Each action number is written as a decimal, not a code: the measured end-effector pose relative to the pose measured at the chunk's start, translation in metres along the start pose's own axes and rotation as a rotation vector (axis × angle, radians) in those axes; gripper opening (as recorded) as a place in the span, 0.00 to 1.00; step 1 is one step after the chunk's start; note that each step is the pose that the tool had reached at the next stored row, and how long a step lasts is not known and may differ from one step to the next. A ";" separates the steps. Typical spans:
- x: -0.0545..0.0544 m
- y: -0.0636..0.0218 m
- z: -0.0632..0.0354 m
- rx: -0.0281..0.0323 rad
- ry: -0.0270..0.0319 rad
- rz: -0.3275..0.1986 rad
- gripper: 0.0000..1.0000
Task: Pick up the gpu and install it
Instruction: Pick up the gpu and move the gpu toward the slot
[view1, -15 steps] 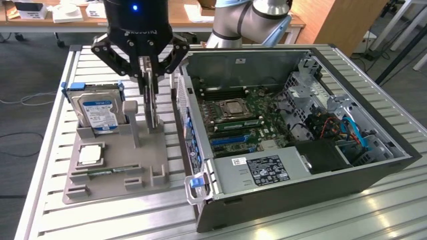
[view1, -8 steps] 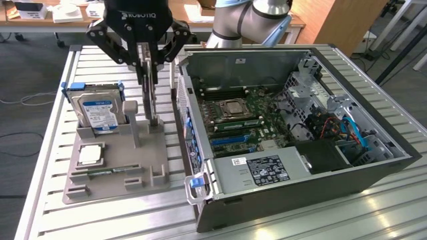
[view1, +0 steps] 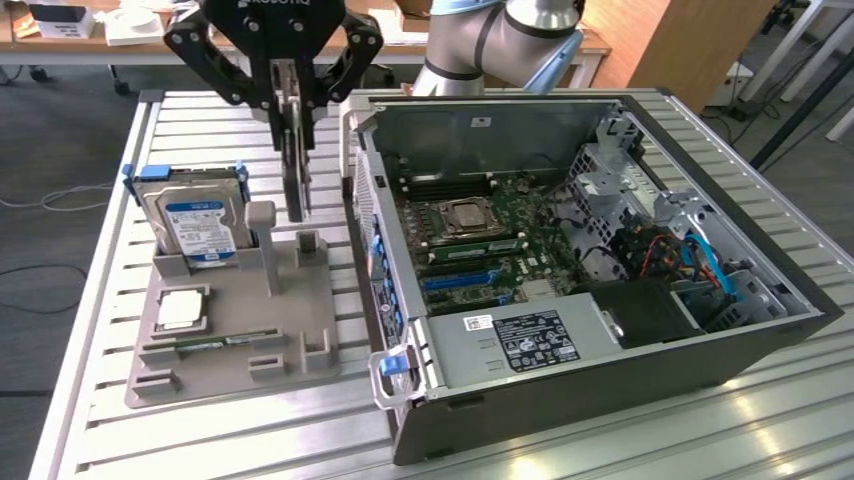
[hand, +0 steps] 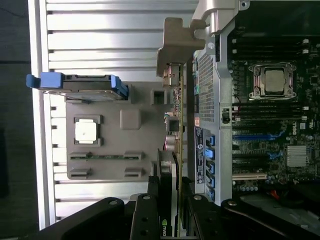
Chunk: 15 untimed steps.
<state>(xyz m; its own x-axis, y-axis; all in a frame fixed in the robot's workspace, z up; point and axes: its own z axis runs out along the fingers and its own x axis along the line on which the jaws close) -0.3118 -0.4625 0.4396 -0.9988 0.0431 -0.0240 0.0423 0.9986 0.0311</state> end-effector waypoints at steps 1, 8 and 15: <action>0.000 0.0001 -0.0021 0.0001 0.0001 0.000 0.27; 0.000 0.0002 -0.0057 -0.0007 0.0000 0.000 0.27; -0.011 0.0007 -0.0056 -0.0006 0.0001 0.000 0.27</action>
<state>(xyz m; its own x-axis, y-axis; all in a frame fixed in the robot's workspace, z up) -0.3015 -0.4625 0.4455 -0.9988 0.0431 -0.0239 0.0423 0.9986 0.0317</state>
